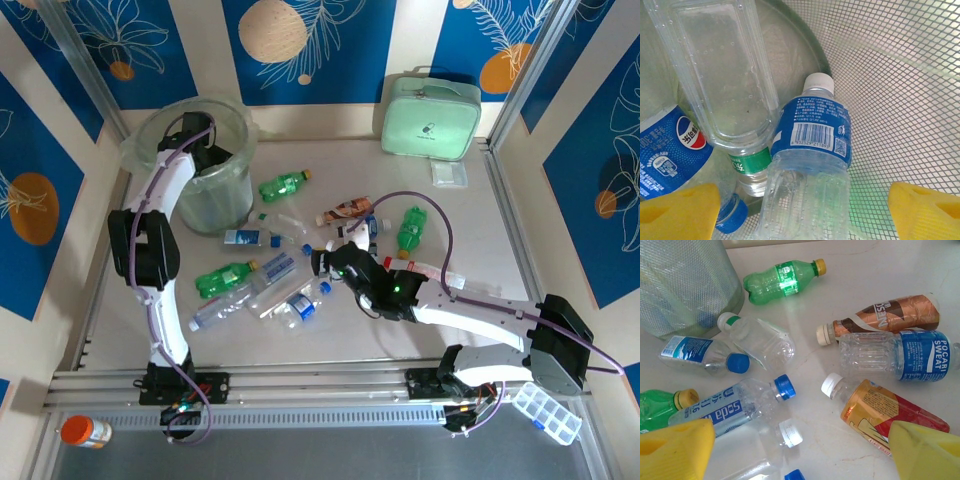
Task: Put the plastic bottles in the bin
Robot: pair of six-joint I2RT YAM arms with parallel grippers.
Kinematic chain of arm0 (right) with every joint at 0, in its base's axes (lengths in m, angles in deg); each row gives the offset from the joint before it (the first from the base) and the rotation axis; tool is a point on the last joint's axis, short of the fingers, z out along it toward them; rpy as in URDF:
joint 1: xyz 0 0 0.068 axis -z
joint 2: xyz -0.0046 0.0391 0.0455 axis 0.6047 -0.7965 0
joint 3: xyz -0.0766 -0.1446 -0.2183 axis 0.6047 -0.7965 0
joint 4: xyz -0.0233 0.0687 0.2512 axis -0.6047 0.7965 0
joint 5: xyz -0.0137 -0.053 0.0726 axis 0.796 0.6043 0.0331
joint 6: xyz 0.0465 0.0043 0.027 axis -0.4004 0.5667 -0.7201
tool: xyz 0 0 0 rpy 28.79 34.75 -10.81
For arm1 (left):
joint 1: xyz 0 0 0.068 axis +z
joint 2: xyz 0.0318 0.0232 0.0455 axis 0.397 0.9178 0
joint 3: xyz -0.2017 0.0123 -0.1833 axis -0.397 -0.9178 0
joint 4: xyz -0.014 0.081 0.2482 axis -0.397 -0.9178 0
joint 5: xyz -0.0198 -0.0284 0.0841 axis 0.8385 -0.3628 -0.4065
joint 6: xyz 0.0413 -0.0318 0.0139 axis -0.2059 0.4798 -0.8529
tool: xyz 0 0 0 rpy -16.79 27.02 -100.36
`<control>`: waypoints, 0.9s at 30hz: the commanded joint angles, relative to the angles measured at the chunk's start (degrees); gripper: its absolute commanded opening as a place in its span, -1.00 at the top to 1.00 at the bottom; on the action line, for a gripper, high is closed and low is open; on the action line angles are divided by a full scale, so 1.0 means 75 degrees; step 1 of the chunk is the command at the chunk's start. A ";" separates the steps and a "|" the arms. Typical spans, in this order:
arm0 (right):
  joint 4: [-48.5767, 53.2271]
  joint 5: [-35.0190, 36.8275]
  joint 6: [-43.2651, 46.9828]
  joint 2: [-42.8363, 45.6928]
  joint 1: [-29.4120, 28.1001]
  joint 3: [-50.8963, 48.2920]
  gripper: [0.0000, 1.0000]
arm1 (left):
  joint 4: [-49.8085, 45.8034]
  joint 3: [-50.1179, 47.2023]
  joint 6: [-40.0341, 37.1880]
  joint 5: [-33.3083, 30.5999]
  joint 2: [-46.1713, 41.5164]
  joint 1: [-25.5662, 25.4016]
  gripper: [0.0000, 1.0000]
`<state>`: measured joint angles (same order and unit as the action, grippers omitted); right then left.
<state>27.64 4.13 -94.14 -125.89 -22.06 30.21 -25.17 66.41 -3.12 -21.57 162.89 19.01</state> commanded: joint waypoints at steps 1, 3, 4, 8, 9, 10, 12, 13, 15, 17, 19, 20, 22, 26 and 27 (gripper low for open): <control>-0.0254 0.0099 0.0125 0.0075 -0.0051 0.0052 -0.81 | -0.0238 0.0286 -0.0339 0.0080 -0.0392 0.0069 -0.72; -0.0245 0.0122 0.0160 0.0140 -0.0055 0.0040 -0.81 | -0.0116 0.0296 -0.0601 0.0178 -0.0640 0.0058 -0.71; -0.0260 0.0134 0.0178 0.0176 -0.0046 0.0016 -0.81 | -0.0166 0.0368 -0.0676 0.0172 -0.0736 0.0057 -0.70; -0.0377 0.0110 0.0258 0.0332 -0.0046 -0.0098 -0.81 | -0.0492 0.0676 -0.1021 0.0146 -0.1200 0.0034 -0.69; -0.0385 0.0100 0.0271 0.0356 -0.0033 -0.0113 -0.81 | -0.0573 0.0729 -0.1164 0.0150 -0.1337 0.0034 -0.67; -0.0401 0.0088 0.0287 0.0375 -0.0049 -0.0110 -0.81 | -0.0567 0.0732 -0.1297 0.0215 -0.1463 0.0034 -0.66; -0.0361 0.0088 0.0289 0.0429 -0.0038 -0.0111 -0.81 | -0.0596 0.0712 -0.1630 0.0381 -0.1758 0.0034 -0.64; -0.0349 0.0079 0.0301 0.0469 -0.0034 -0.0123 -0.81 | -0.0619 0.0661 -0.1698 0.0422 -0.1901 0.0034 -0.63; -0.0354 0.0056 0.0319 0.0560 -0.0037 -0.0148 -0.81 | -0.0557 0.0321 -0.1719 0.0477 -0.2349 0.0016 -0.61; -0.0426 -0.0096 0.0396 0.0669 -0.0019 -0.0212 -0.80 | -0.0271 -0.0223 -0.1743 0.0530 -0.2878 -0.0033 -0.61; -0.0549 -0.0241 0.0476 0.0783 -0.0010 -0.0295 -0.80 | -0.0097 -0.0694 -0.1814 0.0405 -0.3404 -0.0176 -0.61; -0.0620 -0.0285 0.0517 0.0836 -0.0006 -0.0348 -0.80 | -0.0125 -0.0885 -0.1873 0.0289 -0.3684 -0.0262 -0.61; -0.0756 -0.0394 0.0559 0.0929 -0.0005 -0.0448 -0.81 | -0.0112 -0.1260 -0.2006 0.0041 -0.4265 -0.0506 -0.61; -0.1143 -0.0961 0.0935 0.1230 0.0012 -0.0687 -0.79 | 0.0018 -0.2295 -0.2269 -0.0749 -0.5596 -0.1403 -0.60; -0.1274 -0.1060 0.1028 0.1328 0.0005 -0.0775 -0.79 | -0.0034 -0.2555 -0.2276 -0.1052 -0.5944 -0.1727 -0.60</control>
<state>22.57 -0.60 -89.38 -118.37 -22.04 25.92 -24.69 50.98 -17.72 -23.87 124.08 10.44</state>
